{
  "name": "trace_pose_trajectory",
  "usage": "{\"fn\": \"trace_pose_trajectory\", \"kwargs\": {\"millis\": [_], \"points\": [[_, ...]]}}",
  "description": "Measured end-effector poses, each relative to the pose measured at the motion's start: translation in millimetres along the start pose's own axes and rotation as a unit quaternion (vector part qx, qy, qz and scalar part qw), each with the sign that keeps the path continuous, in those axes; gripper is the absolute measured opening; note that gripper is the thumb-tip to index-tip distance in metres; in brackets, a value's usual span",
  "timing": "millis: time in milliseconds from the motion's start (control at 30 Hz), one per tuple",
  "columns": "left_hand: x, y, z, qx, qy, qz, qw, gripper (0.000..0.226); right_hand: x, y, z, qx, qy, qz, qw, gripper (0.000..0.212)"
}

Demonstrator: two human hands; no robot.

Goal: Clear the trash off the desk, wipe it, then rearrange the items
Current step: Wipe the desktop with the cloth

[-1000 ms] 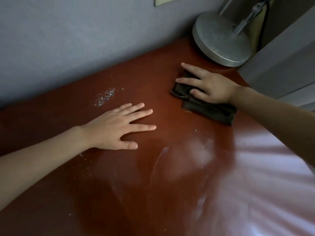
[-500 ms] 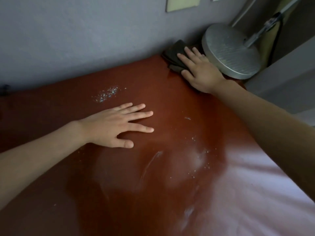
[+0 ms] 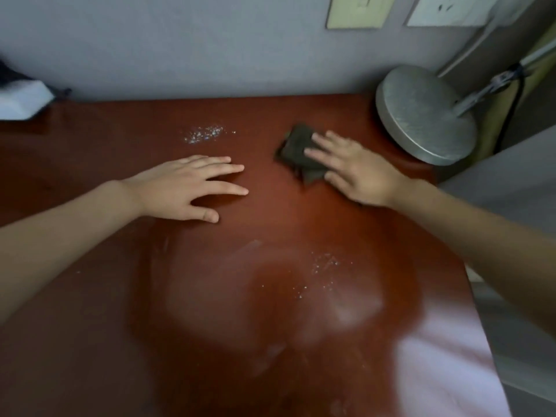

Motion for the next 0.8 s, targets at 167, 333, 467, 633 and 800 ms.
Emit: {"fn": "trace_pose_trajectory", "kwargs": {"millis": [167,333,467,633,800], "points": [[-9.2,0.9,-29.4,-0.020,0.012,-0.004,1.000,0.055,1.7,17.4,94.8,-0.077,0.002,0.022,0.997,0.053],[-10.4,-15.6,-64.2,-0.017,0.023,0.023,0.999,0.056,2.7,-20.4,130.1,-0.055,0.013,0.021,0.998,0.058],[2.8,-35.2,-84.5,0.036,0.058,0.020,0.997,0.059,0.5,-81.7,71.2,0.125,0.058,-0.025,0.990,0.053],[7.2,-60.7,-100.7,0.047,0.038,0.006,0.998,0.058,4.9,-71.5,55.7,0.205,0.027,-0.029,0.978,0.046],[1.1,-69.9,-116.7,0.039,0.037,0.000,0.999,0.057,4.9,-19.8,152.1,0.020,0.028,0.002,0.999,0.054]]}}
Point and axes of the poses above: each hand's wrist, its own z-axis towards the middle knuckle, its own x-axis out of the back of the hand, y = z × x, the point moved 2 cm from there along z, towards the middle knuckle, and after that the axes turned 13 degrees about -z, right-handed, at the moved point
